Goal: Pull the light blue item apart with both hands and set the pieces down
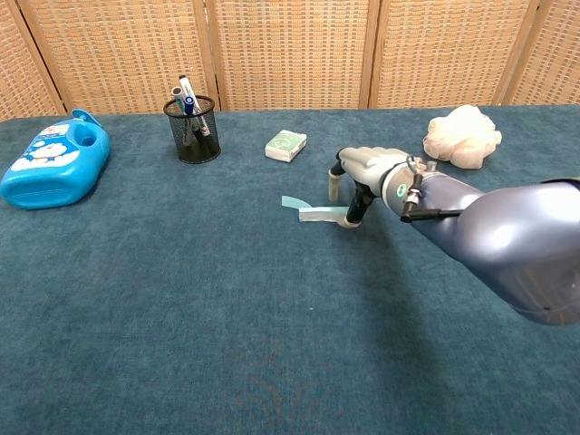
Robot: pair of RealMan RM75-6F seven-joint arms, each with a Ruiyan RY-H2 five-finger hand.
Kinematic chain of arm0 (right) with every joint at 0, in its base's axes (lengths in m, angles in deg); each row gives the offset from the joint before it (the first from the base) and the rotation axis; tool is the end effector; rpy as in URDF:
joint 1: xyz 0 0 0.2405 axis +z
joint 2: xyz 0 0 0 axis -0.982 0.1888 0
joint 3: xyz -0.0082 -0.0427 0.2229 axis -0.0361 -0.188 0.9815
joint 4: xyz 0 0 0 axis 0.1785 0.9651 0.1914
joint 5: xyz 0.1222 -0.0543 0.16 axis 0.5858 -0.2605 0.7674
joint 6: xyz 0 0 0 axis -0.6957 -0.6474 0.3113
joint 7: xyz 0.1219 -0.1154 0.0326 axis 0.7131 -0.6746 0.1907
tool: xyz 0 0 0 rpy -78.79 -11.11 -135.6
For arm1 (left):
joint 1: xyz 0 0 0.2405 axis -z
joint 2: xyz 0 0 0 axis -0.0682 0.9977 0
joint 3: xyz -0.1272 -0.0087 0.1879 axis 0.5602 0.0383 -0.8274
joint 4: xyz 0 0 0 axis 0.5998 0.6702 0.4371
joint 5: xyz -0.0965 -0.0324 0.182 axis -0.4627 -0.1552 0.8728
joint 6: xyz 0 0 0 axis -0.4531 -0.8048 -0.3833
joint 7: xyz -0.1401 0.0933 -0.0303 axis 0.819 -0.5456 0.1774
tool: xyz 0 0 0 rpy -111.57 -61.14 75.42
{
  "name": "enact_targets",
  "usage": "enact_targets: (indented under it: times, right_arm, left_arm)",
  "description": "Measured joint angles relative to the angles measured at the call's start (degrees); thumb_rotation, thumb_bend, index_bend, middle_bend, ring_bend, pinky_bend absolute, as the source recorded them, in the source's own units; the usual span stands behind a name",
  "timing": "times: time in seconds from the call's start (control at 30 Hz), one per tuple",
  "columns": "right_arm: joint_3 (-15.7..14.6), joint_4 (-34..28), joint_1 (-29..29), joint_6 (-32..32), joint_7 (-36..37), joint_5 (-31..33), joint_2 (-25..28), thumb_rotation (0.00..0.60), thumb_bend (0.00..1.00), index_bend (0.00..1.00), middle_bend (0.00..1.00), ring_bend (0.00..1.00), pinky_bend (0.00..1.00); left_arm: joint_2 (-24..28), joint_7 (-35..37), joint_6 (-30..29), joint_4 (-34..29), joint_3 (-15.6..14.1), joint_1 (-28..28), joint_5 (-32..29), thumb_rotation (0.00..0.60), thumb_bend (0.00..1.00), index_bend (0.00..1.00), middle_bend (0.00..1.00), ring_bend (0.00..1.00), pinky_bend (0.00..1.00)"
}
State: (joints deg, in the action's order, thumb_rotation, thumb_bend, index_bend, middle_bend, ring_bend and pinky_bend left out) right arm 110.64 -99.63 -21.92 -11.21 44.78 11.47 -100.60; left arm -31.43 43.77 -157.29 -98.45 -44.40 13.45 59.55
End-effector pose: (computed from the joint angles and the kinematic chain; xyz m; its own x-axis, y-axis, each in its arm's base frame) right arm -0.0779 -0.4000 -0.0967 0.4149 -0.3124 0.8546 -0.9098 -0.1329 0.3931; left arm -0.3175 0.2410 0.1468 0.4594 0.0847 0.8842 0.8695 0.1606 -0.4672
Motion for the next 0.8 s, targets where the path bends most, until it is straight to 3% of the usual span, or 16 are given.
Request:
enact_targets:
  times: [0.23, 0.47, 0.8]
  right_arm:
    - [-0.09, 2.44, 0.12, 0.78, 1.44, -0.92, -1.31, 0.6, 0.4, 0.44, 0.0, 0.0, 0.0]
    - [-0.18, 3.91, -0.02, 1.02, 3.58, -3.24, -1.96, 0.6, 0.5, 0.56, 0.02, 0.0, 0.0]
    - [-0.55, 4.12, -0.98, 0.08, 6.4, -7.6, -1.97, 0.6, 0.52, 0.59, 0.03, 0.0, 0.0]
  left_arm:
    - [-0.11, -0.07, 0.4, 0.23, 0.07, 0.23, -0.43, 0.6, 0.0, 0.0, 0.0, 0.0, 0.0]
    - [-0.23, -0.19, 0.71, 0.38, 0.1, 0.48, -0.73, 0.6, 0.0, 0.0, 0.0, 0.0, 0.0]
    - [-0.24, -0.27, 0.66, 0.22, -0.11, 0.55, -0.56, 0.6, 0.0, 0.0, 0.0, 0.0, 0.0]
